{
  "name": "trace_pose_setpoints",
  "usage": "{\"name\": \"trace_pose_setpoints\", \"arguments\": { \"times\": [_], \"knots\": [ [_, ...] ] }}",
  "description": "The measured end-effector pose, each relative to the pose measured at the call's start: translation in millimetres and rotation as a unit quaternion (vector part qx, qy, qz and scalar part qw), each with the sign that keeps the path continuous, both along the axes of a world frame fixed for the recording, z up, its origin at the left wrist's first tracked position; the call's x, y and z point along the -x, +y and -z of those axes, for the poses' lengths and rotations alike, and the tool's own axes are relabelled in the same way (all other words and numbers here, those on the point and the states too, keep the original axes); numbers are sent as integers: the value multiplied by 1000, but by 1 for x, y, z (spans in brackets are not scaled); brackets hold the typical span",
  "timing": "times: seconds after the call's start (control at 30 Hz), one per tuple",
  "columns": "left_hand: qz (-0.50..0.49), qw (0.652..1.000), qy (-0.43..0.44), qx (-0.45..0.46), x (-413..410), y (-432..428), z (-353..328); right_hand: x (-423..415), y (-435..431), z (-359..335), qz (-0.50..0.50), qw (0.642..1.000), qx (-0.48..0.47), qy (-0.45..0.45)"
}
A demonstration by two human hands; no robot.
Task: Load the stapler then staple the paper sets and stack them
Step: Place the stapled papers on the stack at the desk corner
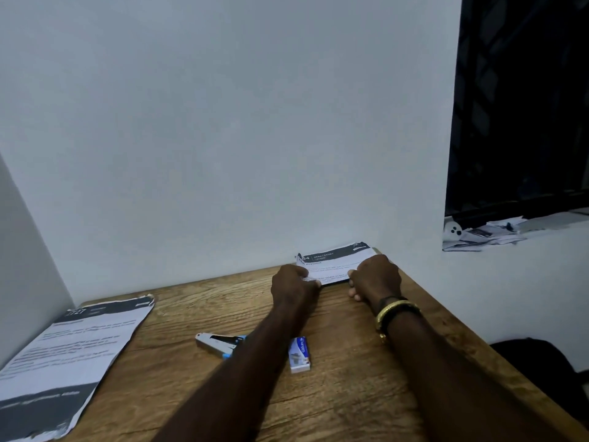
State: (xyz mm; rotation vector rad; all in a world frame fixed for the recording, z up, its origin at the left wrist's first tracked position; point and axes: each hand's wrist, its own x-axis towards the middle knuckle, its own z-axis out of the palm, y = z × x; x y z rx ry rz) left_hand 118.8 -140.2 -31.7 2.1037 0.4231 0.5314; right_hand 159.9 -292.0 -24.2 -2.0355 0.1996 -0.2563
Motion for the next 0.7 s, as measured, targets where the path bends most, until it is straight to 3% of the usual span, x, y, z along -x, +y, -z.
{"name": "trace_pose_setpoints", "arguments": {
  "times": [0.2,0.3,0.47,0.7],
  "knots": [
    [-6,990,95,-106,-6,-10,-5,3,3,-2,-18,995,89,29],
    [1,989,103,-108,-6,-11,-7,7,4,-2,-25,994,103,28],
    [22,998,-11,-58,3,-3,-14,14,11,-12,-51,996,70,-25],
    [9,989,-141,43,36,16,-33,51,49,-37,-122,983,-84,-105]
  ]
}}
